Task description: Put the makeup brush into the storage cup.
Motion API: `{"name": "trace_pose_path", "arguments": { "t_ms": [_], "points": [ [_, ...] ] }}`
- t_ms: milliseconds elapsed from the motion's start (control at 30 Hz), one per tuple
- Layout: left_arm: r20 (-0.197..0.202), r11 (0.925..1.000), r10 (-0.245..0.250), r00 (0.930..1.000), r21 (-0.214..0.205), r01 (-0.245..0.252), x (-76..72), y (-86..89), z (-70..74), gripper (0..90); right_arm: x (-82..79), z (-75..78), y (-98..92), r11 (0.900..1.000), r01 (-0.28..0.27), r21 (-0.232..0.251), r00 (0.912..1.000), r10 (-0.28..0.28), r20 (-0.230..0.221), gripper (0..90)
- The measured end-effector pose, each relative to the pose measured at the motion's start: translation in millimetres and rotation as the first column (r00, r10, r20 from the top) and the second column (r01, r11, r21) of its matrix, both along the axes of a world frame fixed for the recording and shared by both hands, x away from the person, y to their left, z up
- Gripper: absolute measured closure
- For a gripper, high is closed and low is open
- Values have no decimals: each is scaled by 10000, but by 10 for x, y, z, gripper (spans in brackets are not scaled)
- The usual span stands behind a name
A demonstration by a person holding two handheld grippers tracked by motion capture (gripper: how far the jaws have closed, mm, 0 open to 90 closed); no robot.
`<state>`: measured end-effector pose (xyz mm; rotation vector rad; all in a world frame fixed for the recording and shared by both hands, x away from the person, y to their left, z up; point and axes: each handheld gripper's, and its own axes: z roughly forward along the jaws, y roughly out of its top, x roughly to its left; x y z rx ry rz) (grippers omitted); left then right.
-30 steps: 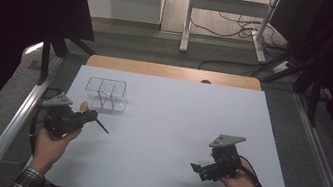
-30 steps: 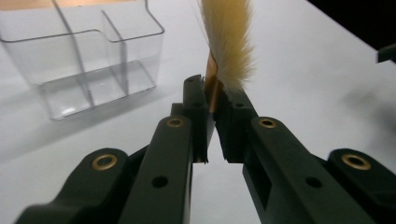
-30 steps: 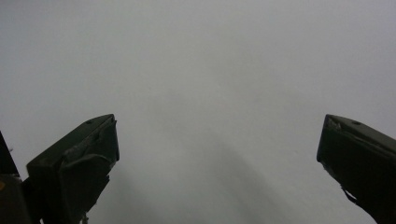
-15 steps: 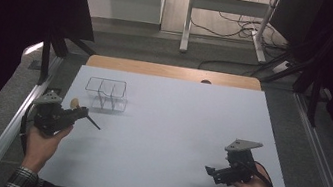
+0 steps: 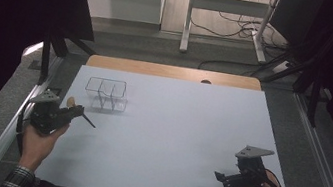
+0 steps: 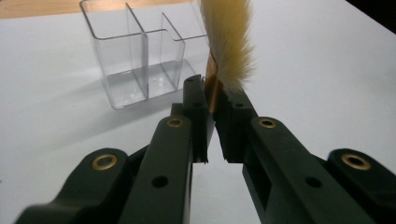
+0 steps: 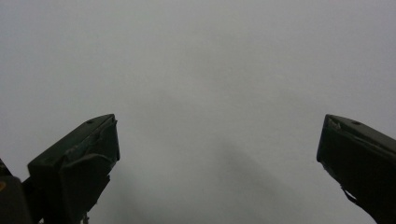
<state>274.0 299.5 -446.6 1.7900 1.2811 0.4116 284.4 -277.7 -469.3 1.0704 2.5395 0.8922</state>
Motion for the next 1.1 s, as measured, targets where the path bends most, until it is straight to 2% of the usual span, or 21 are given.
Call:
{"name": "trace_pose_path", "arguments": {
  "t_ms": [467, 667, 1100],
  "points": [
    [267, 9979, 195, 9995, 619, -211, 115, 27, 90, 834, -46, -14, -51, 9998, 154, -104, 9999, -153, 52, 0],
    [400, 9965, 223, 9990, 791, -254, 194, 44, 140, 834, -37, 6, -101, 9989, 454, 102, 9989, -455, 103, 0],
    [567, 9964, 389, 9976, 734, -430, 329, 112, 228, 834, -32, 14, -165, 9974, 615, 372, 9981, -617, 37, 0]
  ]
}}
